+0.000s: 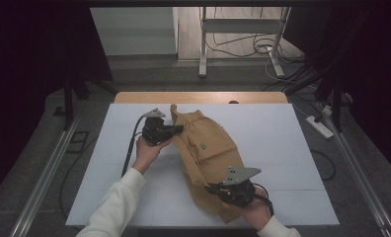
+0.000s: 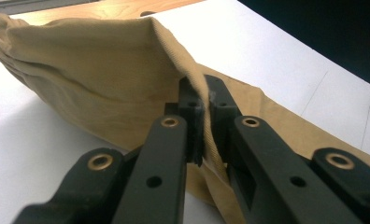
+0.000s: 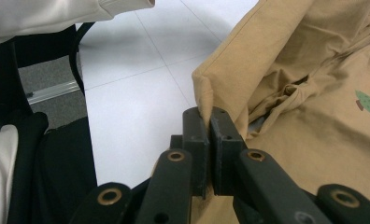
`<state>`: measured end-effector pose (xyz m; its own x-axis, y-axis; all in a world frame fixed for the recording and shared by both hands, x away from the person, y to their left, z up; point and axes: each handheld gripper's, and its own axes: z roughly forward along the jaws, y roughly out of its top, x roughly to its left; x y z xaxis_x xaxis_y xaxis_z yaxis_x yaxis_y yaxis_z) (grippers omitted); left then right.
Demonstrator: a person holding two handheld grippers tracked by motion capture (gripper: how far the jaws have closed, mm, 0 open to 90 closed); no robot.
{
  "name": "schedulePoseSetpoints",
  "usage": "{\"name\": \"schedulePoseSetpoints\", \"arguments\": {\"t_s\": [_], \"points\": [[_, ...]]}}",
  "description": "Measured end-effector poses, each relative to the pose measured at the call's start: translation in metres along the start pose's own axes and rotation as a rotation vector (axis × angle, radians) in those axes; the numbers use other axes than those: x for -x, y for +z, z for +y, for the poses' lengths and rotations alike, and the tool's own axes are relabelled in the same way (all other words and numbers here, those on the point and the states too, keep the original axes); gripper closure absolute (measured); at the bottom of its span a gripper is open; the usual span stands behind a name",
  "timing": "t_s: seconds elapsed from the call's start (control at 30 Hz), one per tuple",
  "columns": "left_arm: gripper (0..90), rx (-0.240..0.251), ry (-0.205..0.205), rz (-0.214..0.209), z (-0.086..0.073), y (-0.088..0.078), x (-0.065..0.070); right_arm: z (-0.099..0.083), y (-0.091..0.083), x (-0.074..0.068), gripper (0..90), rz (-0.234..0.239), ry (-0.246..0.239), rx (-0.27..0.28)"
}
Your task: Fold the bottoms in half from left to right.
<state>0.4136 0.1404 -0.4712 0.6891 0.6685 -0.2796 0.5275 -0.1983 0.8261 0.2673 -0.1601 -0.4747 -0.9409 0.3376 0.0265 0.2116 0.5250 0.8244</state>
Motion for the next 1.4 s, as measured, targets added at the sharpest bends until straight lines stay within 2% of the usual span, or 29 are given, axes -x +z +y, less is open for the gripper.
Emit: {"name": "schedulePoseSetpoints", "arguments": {"t_s": [0.4,0.93,1.4], "points": [[86.0,-0.011,0.002,-0.007,0.001,0.008,0.002,-0.002,-0.008,0.001,86.3,-0.018,0.005,0.006],[85.8,-0.036,0.004,-0.022,0.011,0.024,0.011,-0.008,-0.030,0.006,86.2,-0.055,0.028,0.036],[85.6,-0.041,0.001,-0.027,0.019,0.034,0.016,-0.012,-0.038,0.010,86.3,-0.080,0.045,0.040]]}}
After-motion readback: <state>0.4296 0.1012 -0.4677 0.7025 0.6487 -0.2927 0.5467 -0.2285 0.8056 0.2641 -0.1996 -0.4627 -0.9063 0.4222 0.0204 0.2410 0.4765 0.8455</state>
